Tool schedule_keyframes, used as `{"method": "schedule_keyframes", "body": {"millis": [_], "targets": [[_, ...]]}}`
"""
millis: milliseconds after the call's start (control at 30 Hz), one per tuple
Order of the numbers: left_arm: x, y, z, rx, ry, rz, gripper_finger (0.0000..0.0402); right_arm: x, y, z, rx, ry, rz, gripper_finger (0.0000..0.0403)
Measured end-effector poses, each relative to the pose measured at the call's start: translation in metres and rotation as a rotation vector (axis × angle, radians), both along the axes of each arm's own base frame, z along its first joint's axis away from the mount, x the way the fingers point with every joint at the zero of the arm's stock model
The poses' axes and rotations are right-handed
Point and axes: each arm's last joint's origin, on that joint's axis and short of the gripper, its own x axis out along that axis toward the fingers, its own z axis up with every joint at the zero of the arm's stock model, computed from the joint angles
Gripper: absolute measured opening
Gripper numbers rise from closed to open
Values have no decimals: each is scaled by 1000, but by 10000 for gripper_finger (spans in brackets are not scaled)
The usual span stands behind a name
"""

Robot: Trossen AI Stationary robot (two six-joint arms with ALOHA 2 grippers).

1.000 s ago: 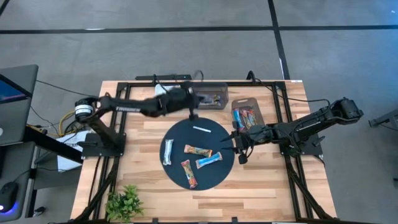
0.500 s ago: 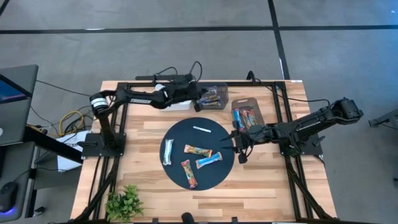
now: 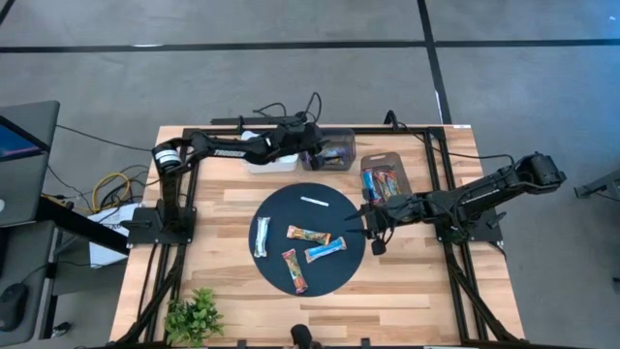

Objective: Pick and place Granola Bars by type
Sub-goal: Put the blue granola bar into the top black bin, then put the yellow granola bar into the white bin

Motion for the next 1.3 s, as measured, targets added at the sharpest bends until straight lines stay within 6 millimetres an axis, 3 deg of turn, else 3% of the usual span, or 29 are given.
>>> {"method": "schedule_keyframes", "body": {"millis": [167,333,600,767,933,1100,1300], "targets": [[-1,0,1,1,5,7,137,0,0,0,0,0,-1,138],[-6,-6,13,16,48,-18,150,0,0,0,0,0,0,138],[-36,-47,60,6,222,-121,151,0,0,0,7,1,-2,138],[-60,-79,74,-91,332,-196,151,0,0,1,10,-7,-3,138],[-79,-114,64,-182,387,-314,151,4,1,-2,37,-13,-6,138],[-97,-149,39,-160,285,-485,151,16,5,-13,30,-47,39,138],[-123,-172,9,-134,159,-527,151,32,7,-19,-10,-51,63,138]]}}
